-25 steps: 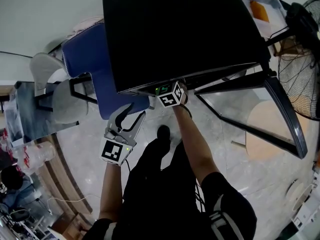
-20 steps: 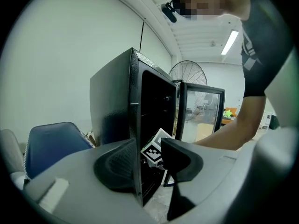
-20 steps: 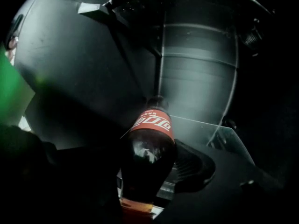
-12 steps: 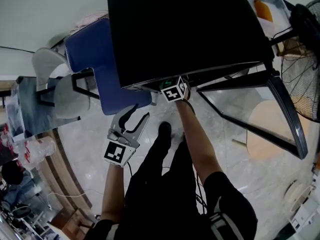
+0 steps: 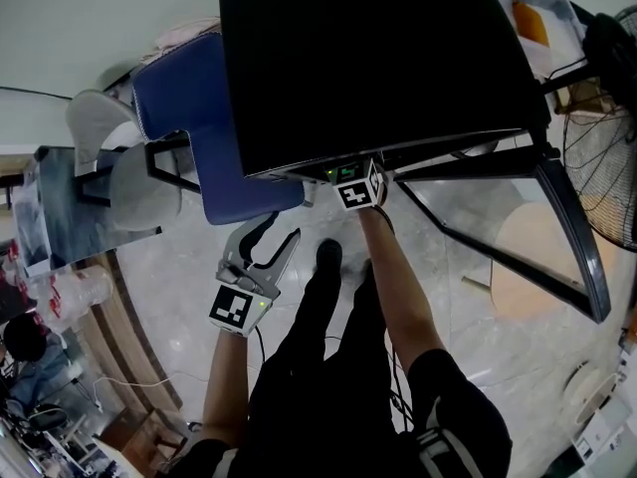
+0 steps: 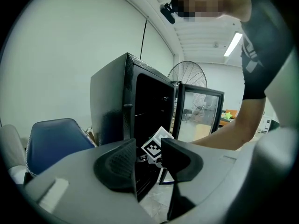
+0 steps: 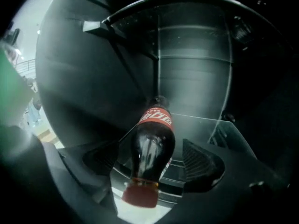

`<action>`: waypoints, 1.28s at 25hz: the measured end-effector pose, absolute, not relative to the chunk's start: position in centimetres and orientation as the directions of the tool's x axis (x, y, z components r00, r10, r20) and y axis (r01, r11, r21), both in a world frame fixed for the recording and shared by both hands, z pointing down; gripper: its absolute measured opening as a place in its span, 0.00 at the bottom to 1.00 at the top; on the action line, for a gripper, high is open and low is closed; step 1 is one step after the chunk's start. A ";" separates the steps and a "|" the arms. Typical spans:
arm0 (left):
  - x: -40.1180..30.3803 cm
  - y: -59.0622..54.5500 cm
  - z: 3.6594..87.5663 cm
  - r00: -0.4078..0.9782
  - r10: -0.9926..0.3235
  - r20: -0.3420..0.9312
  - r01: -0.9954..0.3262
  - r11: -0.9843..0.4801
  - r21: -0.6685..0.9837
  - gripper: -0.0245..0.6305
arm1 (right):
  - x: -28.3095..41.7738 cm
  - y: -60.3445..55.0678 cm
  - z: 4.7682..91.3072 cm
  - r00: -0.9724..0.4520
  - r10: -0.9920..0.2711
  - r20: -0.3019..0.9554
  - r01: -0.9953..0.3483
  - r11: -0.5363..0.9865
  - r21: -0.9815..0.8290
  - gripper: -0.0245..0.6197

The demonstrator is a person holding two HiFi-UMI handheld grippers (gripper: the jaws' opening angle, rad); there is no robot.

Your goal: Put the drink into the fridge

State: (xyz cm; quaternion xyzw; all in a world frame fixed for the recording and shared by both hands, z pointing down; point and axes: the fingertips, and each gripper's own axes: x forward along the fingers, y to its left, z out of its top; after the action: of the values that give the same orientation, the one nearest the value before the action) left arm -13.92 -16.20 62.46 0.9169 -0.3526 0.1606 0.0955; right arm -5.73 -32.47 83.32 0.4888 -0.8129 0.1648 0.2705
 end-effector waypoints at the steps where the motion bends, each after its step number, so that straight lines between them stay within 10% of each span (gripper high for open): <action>1: -13.9 -16.2 62.4 0.699 -0.616 0.363 -0.678 -0.732 0.064 0.30 | -5.6 -32.3 83.3 -0.375 -0.707 0.600 -0.884 0.467 -0.003 0.70; 17: -14.2 -14.5 60.9 0.657 -0.669 0.347 -0.732 -0.675 0.086 0.30 | -4.3 -26.1 79.5 -0.406 -0.688 0.602 -0.854 0.520 0.019 0.68; 32: -13.0 -10.3 56.4 0.609 -0.730 0.308 -0.779 -0.623 0.064 0.27 | -1.7 -18.4 69.9 -0.492 -0.693 0.527 -0.792 0.608 0.061 0.12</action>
State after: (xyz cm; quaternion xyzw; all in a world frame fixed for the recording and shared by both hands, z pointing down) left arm -13.01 -10.30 56.35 0.8919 -0.4233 0.1270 0.0964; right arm -1.71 -18.38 69.90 0.4325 -0.8584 0.0950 0.2589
